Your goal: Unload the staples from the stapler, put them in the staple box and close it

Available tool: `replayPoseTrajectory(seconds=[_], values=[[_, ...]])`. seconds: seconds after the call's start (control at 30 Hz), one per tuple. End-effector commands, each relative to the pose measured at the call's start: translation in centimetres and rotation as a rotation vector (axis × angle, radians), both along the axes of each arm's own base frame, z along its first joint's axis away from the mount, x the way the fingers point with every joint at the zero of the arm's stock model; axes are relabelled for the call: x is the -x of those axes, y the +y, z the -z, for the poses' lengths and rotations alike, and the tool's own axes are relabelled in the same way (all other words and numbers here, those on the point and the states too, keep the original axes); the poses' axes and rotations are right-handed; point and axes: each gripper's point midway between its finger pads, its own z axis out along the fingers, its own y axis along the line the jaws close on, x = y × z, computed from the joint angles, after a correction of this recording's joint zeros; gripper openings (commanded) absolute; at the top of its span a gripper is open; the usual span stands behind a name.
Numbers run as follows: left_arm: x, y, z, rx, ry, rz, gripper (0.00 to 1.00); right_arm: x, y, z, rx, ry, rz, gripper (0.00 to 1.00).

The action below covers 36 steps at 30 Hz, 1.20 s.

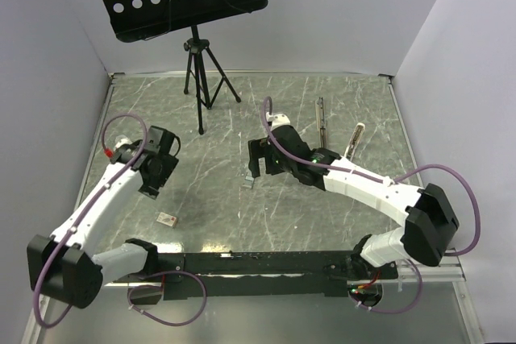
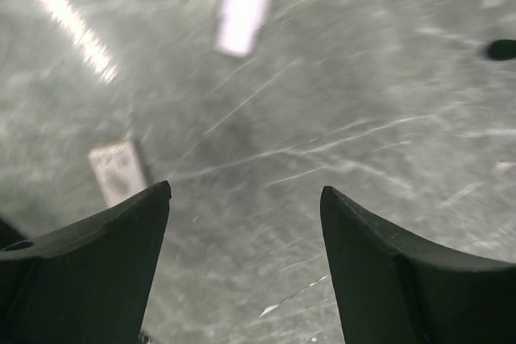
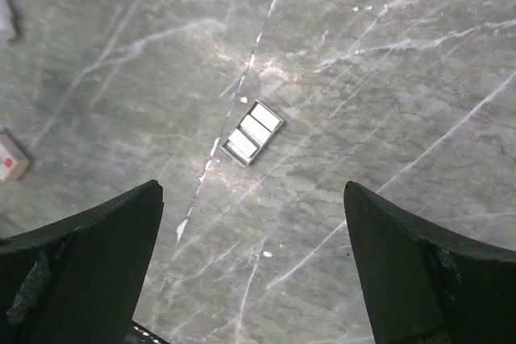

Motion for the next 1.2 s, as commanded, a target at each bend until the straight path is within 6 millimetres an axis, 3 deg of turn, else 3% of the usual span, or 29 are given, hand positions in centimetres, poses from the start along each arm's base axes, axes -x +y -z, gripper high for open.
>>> replayPoseTrajectory(seconds=[0.0, 0.1, 0.4, 0.67, 1.17], values=[[4.5, -0.8, 3.0, 0.115, 0.214, -0.187, 0.77, -0.4, 0.7, -1.9, -0.078, -0.054, 0.009, 1.0], [5.7, -0.7, 4.5, 0.128, 0.253, -0.241, 0.75, -0.4, 0.7, -1.7, -0.058, -0.039, 0.01, 1.0], [7.7, 0.0, 5.8, 0.15, 0.258, -0.365, 0.83, -0.3, 0.8, -1.8, -0.066, -0.04, 0.0, 1.0], [8.1, -0.3, 8.2, 0.143, 0.31, -0.356, 0.89, -0.1, 1.3, -1.4, -0.061, -0.021, -0.023, 1.0], [8.2, -1.1, 12.1, 0.147, 0.383, -0.328, 0.85, -0.1, 1.7, -1.0, -0.053, -0.012, -0.046, 1.0]])
